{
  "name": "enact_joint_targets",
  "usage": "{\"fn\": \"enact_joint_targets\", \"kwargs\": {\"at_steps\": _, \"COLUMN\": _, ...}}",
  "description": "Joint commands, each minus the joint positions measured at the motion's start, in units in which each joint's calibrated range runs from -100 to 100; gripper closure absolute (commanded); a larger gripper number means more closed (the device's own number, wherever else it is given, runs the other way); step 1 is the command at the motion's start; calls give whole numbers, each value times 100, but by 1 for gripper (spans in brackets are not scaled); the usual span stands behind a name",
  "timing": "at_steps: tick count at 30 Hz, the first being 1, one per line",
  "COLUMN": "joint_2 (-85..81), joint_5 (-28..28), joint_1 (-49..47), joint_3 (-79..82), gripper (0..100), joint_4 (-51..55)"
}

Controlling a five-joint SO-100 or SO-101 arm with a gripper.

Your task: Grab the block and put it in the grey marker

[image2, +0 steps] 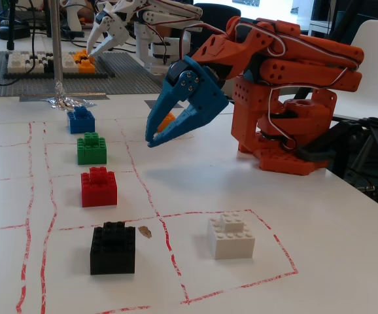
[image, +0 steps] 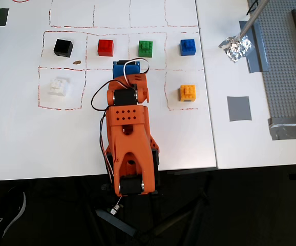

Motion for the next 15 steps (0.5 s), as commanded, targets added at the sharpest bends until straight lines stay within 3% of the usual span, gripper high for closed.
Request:
{"fn": "enact_joint_targets", "kwargs": {"at_steps": 1, "joint_2": -215, "joint_5": -54, "joint_1": 65, "joint_3": 90, "gripper": 100, "joint_4": -154}}
{"fn": "enact_joint_targets", "kwargs": {"at_steps": 15, "joint_2": -215, "joint_5": -54, "joint_1": 65, "joint_3": 90, "gripper": 100, "joint_4": -154}}
